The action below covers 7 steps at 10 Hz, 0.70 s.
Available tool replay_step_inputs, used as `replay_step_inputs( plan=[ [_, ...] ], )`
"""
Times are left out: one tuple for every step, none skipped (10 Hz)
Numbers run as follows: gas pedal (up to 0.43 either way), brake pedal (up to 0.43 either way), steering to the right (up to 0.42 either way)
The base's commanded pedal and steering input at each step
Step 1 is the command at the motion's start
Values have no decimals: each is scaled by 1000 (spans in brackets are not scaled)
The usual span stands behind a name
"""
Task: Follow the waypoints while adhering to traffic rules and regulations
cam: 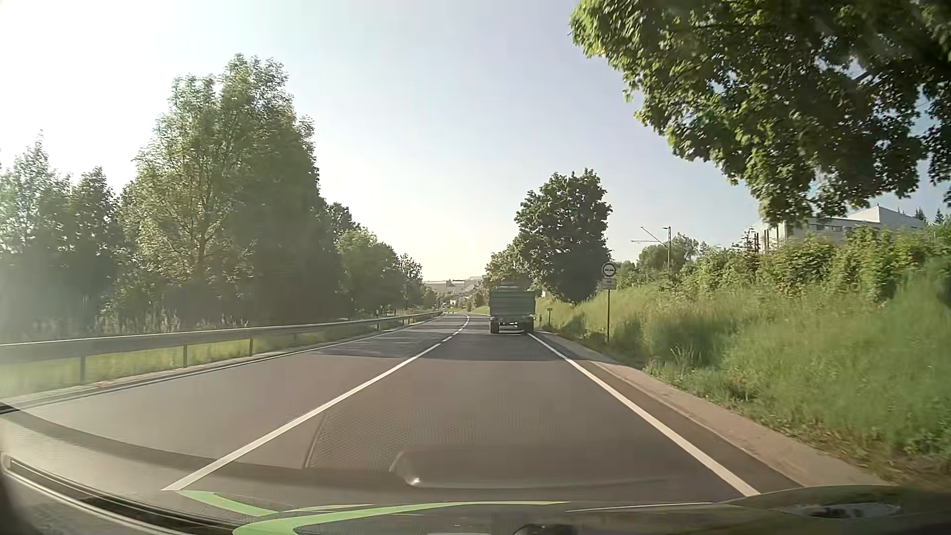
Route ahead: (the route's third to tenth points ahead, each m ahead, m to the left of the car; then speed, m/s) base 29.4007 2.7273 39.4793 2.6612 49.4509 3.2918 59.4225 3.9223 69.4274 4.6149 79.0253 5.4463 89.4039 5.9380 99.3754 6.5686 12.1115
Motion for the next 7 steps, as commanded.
replay_step_inputs(
  plan=[
    [0, 0, 0],
    [0, 0, 0],
    [0, 0, 0],
    [0, 0, 0],
    [157, 0, -1],
    [260, 0, -1],
    [287, 0, -2]
  ],
)
